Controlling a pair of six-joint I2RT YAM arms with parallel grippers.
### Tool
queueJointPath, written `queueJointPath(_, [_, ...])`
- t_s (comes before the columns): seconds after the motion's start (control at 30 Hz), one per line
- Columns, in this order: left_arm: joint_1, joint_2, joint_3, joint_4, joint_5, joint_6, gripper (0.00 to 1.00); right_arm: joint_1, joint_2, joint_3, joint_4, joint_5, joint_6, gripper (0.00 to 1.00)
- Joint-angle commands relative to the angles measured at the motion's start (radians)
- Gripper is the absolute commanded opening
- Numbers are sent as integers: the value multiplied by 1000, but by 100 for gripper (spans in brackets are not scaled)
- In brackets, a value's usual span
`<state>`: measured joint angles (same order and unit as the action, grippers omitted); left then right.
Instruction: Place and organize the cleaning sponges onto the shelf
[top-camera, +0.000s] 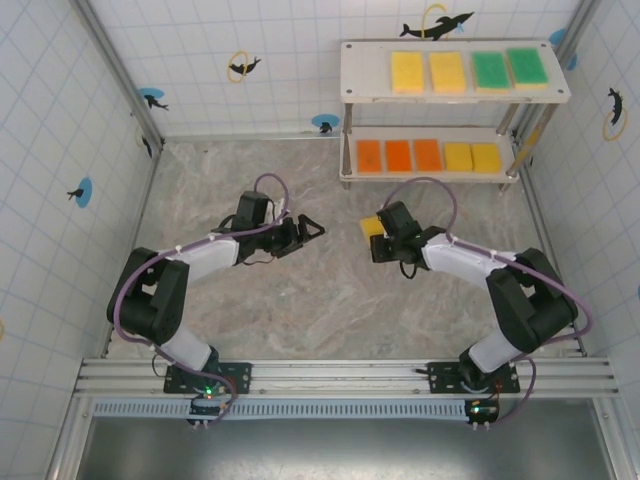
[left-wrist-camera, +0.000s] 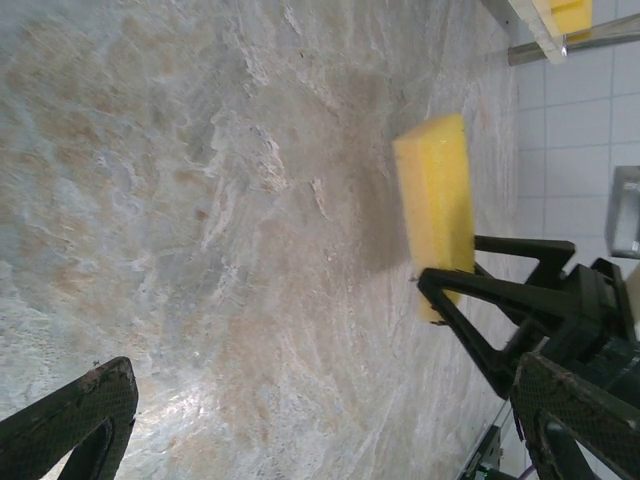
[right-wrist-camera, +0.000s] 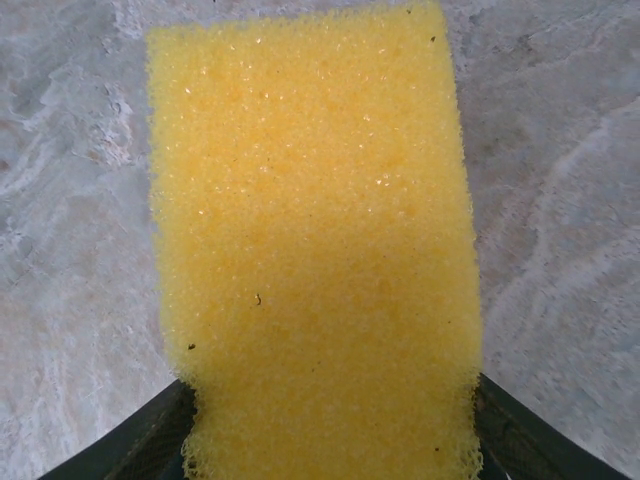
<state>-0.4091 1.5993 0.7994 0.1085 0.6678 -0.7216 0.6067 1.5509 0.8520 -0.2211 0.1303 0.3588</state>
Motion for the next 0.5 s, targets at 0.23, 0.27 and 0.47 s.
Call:
queueJointPath(0.23, [10,-7,-11,-6,-14,63,98,-4,-96,195,-182,35,-4,61])
queueJointPath(0.27, [11,-5,-12,-2,-14,72,98,-5,-101,220,-207,44,-5,61])
queueJointPath(0.47, [12,1,-10,-1,-18,119,98,-4,-139,367,-309,79,-10,61])
